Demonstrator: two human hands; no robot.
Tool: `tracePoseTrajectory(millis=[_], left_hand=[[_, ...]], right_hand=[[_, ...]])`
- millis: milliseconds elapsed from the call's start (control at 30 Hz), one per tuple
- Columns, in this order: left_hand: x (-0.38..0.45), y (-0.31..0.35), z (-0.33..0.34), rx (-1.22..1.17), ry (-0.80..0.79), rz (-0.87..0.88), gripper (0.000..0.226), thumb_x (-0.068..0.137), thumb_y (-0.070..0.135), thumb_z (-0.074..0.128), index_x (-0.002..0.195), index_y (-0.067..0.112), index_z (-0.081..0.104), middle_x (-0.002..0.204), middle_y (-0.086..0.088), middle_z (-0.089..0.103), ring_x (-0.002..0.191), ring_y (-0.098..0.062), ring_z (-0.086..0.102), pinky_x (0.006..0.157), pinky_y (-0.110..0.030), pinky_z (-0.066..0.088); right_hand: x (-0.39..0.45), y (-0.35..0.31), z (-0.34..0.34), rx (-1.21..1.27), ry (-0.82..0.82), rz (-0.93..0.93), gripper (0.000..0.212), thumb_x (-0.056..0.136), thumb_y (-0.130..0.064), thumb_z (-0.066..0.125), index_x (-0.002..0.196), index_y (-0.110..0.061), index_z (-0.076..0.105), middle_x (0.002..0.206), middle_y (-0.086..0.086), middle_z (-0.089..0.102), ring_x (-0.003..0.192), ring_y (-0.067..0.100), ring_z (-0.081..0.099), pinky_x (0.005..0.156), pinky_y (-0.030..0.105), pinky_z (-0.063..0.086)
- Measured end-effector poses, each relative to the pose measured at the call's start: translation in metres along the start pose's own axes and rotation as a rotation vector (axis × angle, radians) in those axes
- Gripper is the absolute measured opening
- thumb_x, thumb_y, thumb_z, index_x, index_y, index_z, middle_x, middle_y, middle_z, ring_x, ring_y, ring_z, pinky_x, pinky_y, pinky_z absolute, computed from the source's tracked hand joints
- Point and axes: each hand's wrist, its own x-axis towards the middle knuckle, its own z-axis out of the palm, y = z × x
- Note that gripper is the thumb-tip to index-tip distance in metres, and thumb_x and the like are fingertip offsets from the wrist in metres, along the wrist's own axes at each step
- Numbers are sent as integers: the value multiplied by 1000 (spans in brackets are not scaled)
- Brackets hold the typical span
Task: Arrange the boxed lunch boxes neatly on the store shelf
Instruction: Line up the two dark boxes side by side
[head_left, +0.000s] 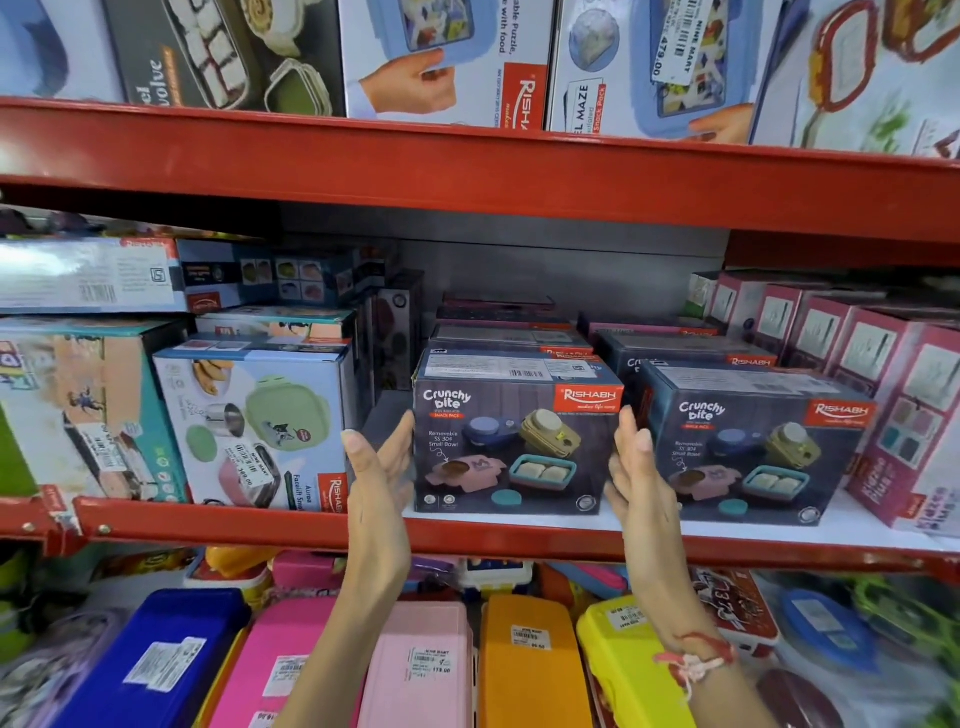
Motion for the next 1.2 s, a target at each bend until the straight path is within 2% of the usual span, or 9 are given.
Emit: tracePoseTrajectory(millis=[133,300,400,500,700,833,900,1067,1200], left_hand=[[-9,7,-2,1,-10,-6,80,81,67,2,133,31,50,122,24,54,113,4,52,110,-34,33],[-20,7,-6,-3,4,-5,81,79,68,4,133,31,52,134,14,53,122,-2,50,110,-34,32],[-25,10,-5,-9,19,-14,84,76,70,7,133,30,52,142,4,51,132,-10,46,111,-35,34],[-29,10,-3,6,40,2,74,81,66,9,131,33,52,137,9,53,130,-9,47,111,-36,35],[-37,6,7,59,146,38,63,91,59,15,130,30,55,138,5,56,128,-9,50,112,-38,36],[-44,3,22,67,430,139,34,97,42,35,117,32,61,126,6,63,122,-11,54,107,-44,42],[-48,8,38,28,478,218,27,97,28,40,112,27,62,120,4,66,116,-11,59,102,-42,46],[-67,21,108,-51,321,268,28,98,10,39,96,19,65,98,1,73,96,-13,68,81,-30,55],[-78,6,164,-36,136,193,25,97,9,42,100,17,65,100,5,71,97,-10,67,85,-32,55]], right_hand=[[-10,-8,-2,46,-16,5,110,53,-95,46,146,-36,38,155,-9,39,143,9,34,121,40,23],[-23,-17,-4,89,-9,23,113,45,-95,52,140,-34,44,137,-19,49,141,12,39,119,42,25],[-30,-19,-6,84,1,16,75,70,-82,46,134,-42,48,123,-31,52,140,10,39,119,41,25],[-33,-16,-10,-15,-40,-19,49,89,-71,33,135,-54,38,130,-39,44,141,5,36,119,37,28],[-31,0,-25,-115,-120,-56,62,83,-74,33,141,-55,33,154,-23,32,143,4,32,119,42,28],[-28,-4,-41,-48,-118,-107,60,87,-66,35,138,-37,49,144,-13,53,133,4,48,113,41,38],[-24,-11,-55,1,-84,-145,57,90,-65,38,128,-29,59,130,-8,65,122,8,59,105,37,47],[-9,-25,-104,63,97,-243,61,84,-71,42,111,-22,65,111,4,73,106,20,68,91,32,55],[3,-21,-146,38,220,-276,50,93,-60,37,114,-22,62,111,2,70,106,15,66,94,32,53]])
